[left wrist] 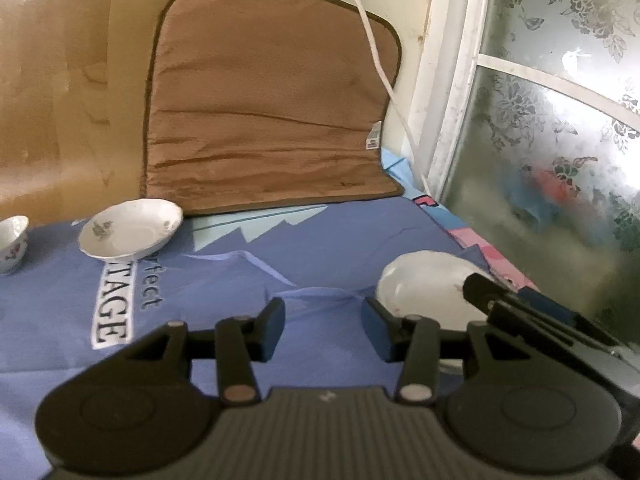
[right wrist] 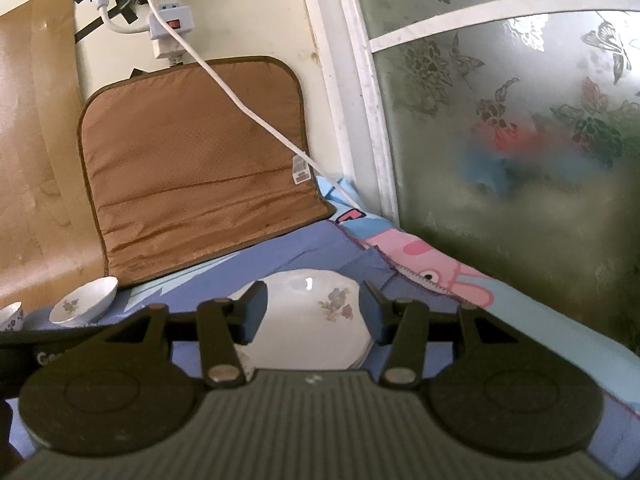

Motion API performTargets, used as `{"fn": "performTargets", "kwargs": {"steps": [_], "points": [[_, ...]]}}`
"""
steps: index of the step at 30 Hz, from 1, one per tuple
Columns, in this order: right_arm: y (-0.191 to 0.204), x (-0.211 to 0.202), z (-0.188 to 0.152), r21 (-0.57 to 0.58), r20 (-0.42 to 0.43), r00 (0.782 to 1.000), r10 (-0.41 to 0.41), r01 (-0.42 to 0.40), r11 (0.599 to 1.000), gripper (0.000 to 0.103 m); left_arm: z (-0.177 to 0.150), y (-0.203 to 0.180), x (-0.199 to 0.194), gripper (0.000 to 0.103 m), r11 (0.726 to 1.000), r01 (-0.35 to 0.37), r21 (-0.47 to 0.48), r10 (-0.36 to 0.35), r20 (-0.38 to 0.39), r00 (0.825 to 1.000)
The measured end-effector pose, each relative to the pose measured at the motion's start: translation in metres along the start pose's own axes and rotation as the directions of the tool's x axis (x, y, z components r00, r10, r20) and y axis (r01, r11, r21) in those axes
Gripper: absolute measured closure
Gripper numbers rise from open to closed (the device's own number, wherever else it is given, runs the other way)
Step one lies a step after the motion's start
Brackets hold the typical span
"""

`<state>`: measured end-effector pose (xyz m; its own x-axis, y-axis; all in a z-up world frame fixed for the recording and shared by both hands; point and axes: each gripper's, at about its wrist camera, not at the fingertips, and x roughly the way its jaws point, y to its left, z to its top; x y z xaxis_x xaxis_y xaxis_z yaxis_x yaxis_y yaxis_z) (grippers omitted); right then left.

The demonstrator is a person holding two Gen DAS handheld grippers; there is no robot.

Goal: Organize plates and bowls

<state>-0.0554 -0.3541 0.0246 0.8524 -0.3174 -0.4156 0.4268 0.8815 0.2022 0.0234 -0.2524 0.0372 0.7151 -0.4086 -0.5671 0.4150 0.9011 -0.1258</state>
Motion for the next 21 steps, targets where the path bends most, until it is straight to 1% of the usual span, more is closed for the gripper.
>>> {"fn": "performTargets", "kwargs": {"steps": [5, 8, 11, 16, 19, 21], "points": [[0.018, -0.006, -0.001, -0.025, -0.012, 0.999, 0.038, -0.038, 0.999, 0.05, -0.005, 0.017, -0.008, 0.058, 0.998, -0.059, 0.012, 0.059, 0.013, 0.998], [0.034, -0.006, -0.003, -0.044, -0.022, 0.997, 0.07, -0.071, 0.996, 0.05, -0.009, 0.037, -0.014, 0.056, 0.993, -0.116, 0.016, 0.115, 0.017, 0.993], [0.057, -0.005, -0.007, -0.067, -0.036, 0.993, 0.109, -0.111, 0.992, 0.05, -0.013, 0.062, -0.018, 0.055, 0.986, -0.164, 0.0, 0.164, 0.013, 0.986], [0.098, -0.002, -0.017, -0.1, -0.076, 0.98, 0.186, -0.193, 0.976, 0.05, -0.021, 0.111, -0.028, 0.054, 0.965, -0.262, -0.018, 0.262, 0.009, 0.965], [0.123, 0.001, -0.025, -0.11, -0.119, 0.966, 0.231, -0.244, 0.964, 0.05, -0.027, 0.142, -0.034, 0.054, 0.948, -0.317, -0.038, 0.318, 0.004, 0.948], [0.139, 0.005, -0.031, -0.117, -0.15, 0.955, 0.257, -0.276, 0.954, 0.05, -0.03, 0.164, -0.038, 0.053, 0.933, -0.357, -0.053, 0.357, 0.001, 0.934]]}}
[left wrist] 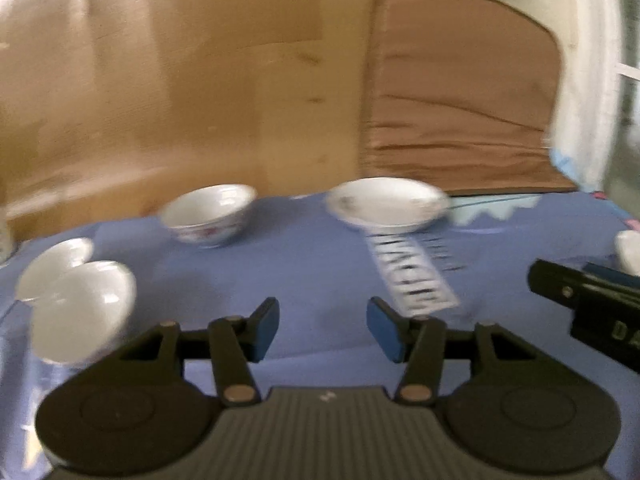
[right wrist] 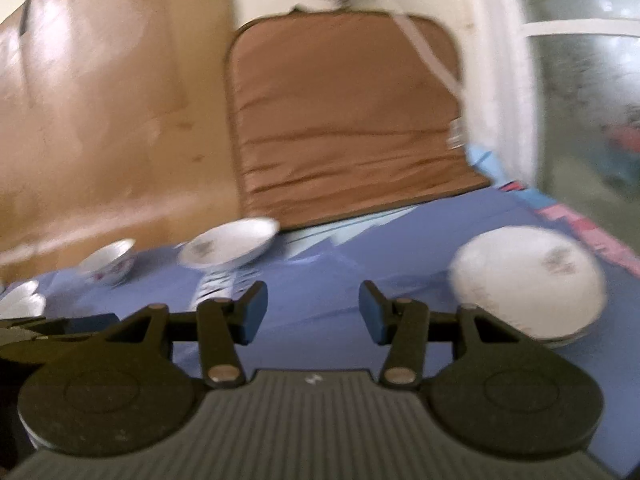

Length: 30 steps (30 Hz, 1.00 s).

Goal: Organize plates and bowls

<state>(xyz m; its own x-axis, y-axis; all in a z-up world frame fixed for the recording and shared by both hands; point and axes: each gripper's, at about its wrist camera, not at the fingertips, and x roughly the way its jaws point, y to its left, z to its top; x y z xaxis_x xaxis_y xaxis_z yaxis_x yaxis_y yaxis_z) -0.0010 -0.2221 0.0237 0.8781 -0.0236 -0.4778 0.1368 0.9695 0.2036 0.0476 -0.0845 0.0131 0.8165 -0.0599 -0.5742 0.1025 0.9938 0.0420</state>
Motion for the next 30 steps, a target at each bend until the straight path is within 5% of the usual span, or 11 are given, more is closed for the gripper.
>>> {"fn": "performTargets", "kwargs": {"steps": [5, 13, 23, 26, 30], "points": [[0.034, 0.019, -0.006, -0.029, -0.064, 0.996, 0.054, -0.056, 0.998, 0.05, -0.005, 0.042, 0.011, 0.051, 0.997, -0.073, -0.029, 0.073, -0.008, 0.997], [0.052, 0.048, -0.005, -0.016, -0.155, 0.984, 0.09, -0.093, 0.995, 0.05, -0.009, 0.07, 0.008, 0.047, 0.989, 0.024, -0.149, -0.023, 0.008, 1.0], [0.027, 0.132, 0.057, 0.174, -0.152, 0.988, 0.005, 0.022, 0.985, 0.053, -0.01, 0.075, 0.007, 0.046, 0.984, 0.07, -0.165, -0.067, 0.026, 0.997], [0.021, 0.16, 0.064, 0.197, -0.195, 0.98, -0.035, 0.074, 0.978, 0.059, -0.009, 0.076, 0.008, 0.046, 0.982, 0.086, -0.167, -0.082, 0.027, 0.996], [0.014, 0.18, 0.063, 0.222, -0.242, 0.97, -0.034, 0.09, 0.971, 0.084, -0.007, 0.075, 0.009, 0.046, 0.982, 0.098, -0.162, -0.095, 0.027, 0.995]]}}
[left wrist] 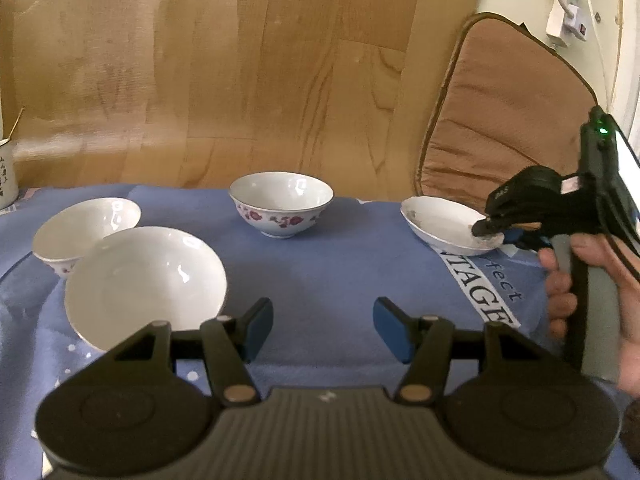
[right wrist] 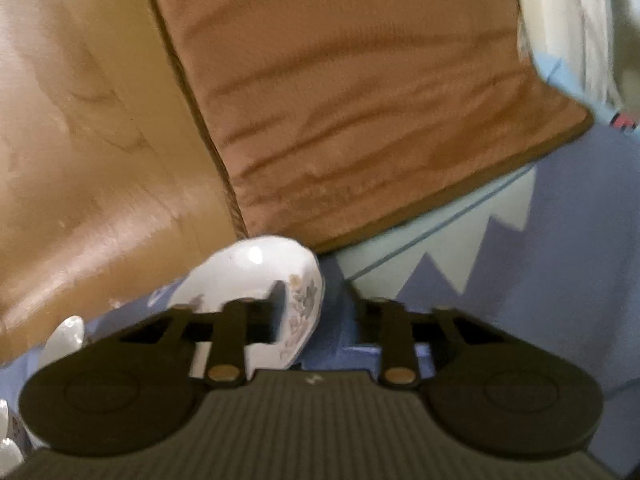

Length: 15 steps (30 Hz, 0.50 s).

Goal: Organize plates and bowls

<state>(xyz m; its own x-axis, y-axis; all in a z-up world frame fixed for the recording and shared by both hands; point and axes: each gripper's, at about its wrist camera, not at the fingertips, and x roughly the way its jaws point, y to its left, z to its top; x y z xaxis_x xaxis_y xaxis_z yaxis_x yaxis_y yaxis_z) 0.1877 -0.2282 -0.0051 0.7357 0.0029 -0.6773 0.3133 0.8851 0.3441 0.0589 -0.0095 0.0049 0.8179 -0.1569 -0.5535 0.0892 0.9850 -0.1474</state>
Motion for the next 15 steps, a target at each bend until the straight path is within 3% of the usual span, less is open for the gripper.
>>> {"fn": "performTargets", "kwargs": {"steps": [5, 9, 15], "points": [[0.002, -0.012, -0.007, -0.023, -0.013, 0.999, 0.047, -0.047, 0.999, 0.091, 0.004, 0.008, -0.003, 0.047, 0.999, 0.004, -0.041, -0.003, 0.021, 1.0], [-0.003, -0.031, -0.023, -0.02, -0.053, 0.993, 0.108, -0.109, 0.994, 0.09, 0.008, 0.021, -0.006, 0.047, 0.991, 0.06, -0.118, -0.057, 0.028, 0.998], [-0.02, -0.075, -0.049, 0.032, -0.162, 0.952, 0.26, -0.258, 0.966, 0.092, 0.007, 0.028, -0.006, 0.047, 0.978, 0.121, -0.169, -0.121, 0.014, 0.993]]}}
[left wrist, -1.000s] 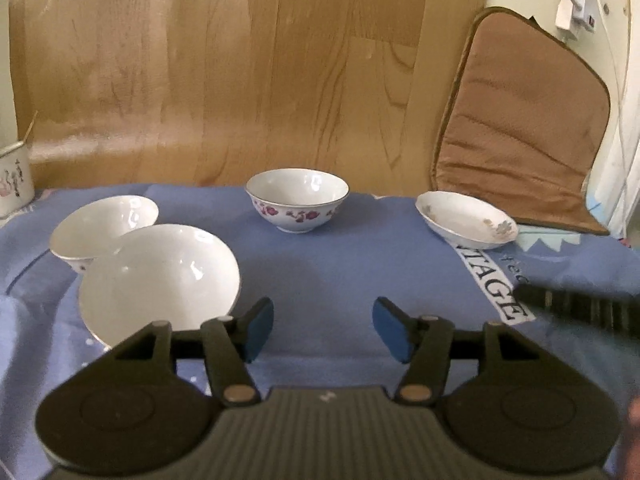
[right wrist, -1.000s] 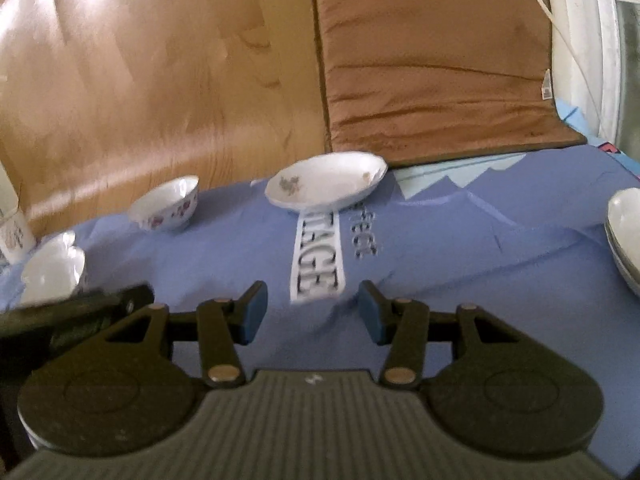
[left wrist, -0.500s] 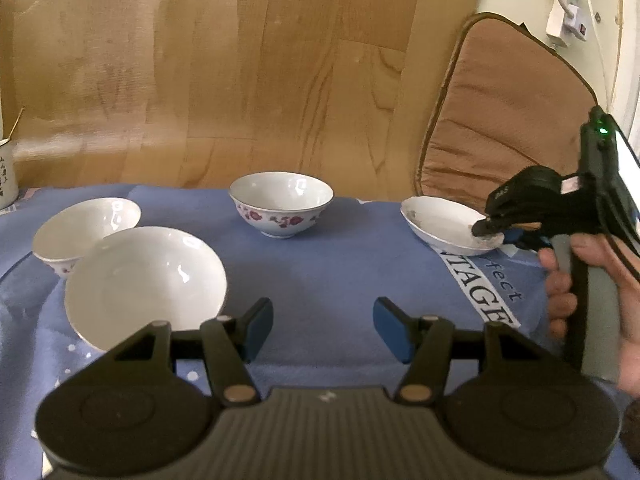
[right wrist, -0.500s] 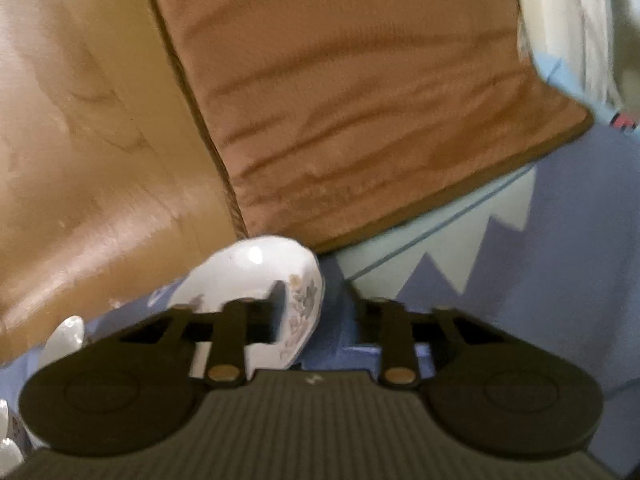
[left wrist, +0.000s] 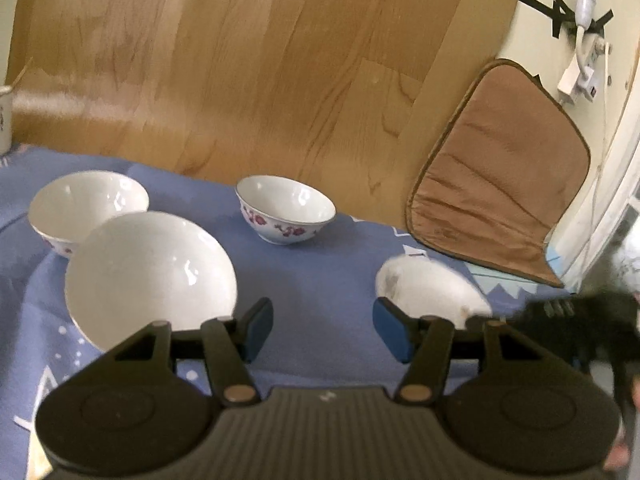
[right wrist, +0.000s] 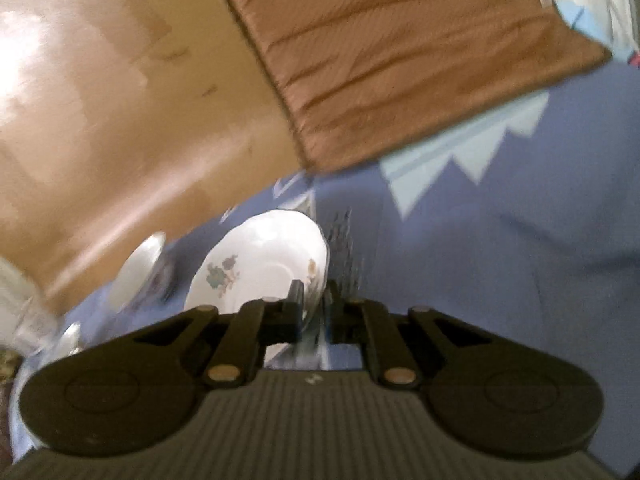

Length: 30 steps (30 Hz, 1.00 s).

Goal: Organize plates and bowls

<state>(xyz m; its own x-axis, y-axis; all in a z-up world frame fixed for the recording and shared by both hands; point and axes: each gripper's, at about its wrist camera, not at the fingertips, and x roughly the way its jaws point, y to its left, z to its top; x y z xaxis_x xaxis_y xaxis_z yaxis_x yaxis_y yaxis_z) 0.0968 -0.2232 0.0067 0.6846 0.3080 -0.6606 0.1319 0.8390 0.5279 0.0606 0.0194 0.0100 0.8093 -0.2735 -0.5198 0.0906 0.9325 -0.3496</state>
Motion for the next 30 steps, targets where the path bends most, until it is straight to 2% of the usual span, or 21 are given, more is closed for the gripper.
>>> {"fn": "performTargets", "kwargs": {"steps": [3, 5, 7, 11, 14, 19, 23, 25, 30], "points": [[0.0, -0.017, -0.017, -0.02, -0.047, 0.996, 0.074, -0.075, 0.997, 0.093, -0.001, 0.0, 0.002, 0.048, 0.999, 0.05, -0.017, -0.05, -0.033, 0.998], [0.005, -0.02, -0.023, -0.04, -0.049, 0.993, 0.11, -0.112, 0.993, 0.093, -0.004, -0.005, 0.006, 0.055, 0.999, 0.039, 0.01, -0.039, -0.059, 0.998], [0.011, -0.015, -0.026, -0.077, -0.04, 0.993, 0.108, -0.111, 0.991, 0.091, -0.008, -0.008, 0.012, 0.058, 0.999, 0.024, 0.038, -0.021, -0.097, 0.995], [0.014, -0.006, -0.037, -0.133, 0.035, 0.994, 0.107, -0.101, 0.986, 0.089, -0.011, -0.01, 0.01, 0.069, 0.998, 0.01, 0.065, -0.004, -0.088, 0.996], [0.014, -0.006, -0.041, -0.132, 0.073, 0.991, 0.111, -0.101, 0.986, 0.089, -0.012, -0.011, 0.008, 0.086, 0.996, 0.064, 0.06, -0.058, -0.098, 0.994], [0.012, -0.01, -0.042, -0.155, 0.137, 0.986, 0.096, -0.075, 0.985, 0.086, -0.013, -0.015, 0.011, 0.087, 0.993, 0.094, 0.066, -0.086, -0.122, 0.989], [0.015, -0.014, -0.044, -0.192, 0.166, 0.982, 0.093, -0.06, 0.98, 0.086, -0.012, -0.011, 0.014, 0.08, 0.993, 0.114, 0.031, -0.109, -0.127, 0.986], [0.016, -0.014, -0.045, -0.206, 0.164, 0.983, 0.085, -0.05, 0.977, 0.086, -0.012, -0.014, 0.015, 0.08, 0.993, 0.106, 0.043, -0.1, -0.121, 0.988], [0.02, -0.012, -0.046, -0.236, 0.149, 0.988, 0.047, -0.011, 0.972, 0.089, -0.011, -0.013, 0.016, 0.09, 0.995, 0.09, 0.035, -0.085, -0.116, 0.99]]}}
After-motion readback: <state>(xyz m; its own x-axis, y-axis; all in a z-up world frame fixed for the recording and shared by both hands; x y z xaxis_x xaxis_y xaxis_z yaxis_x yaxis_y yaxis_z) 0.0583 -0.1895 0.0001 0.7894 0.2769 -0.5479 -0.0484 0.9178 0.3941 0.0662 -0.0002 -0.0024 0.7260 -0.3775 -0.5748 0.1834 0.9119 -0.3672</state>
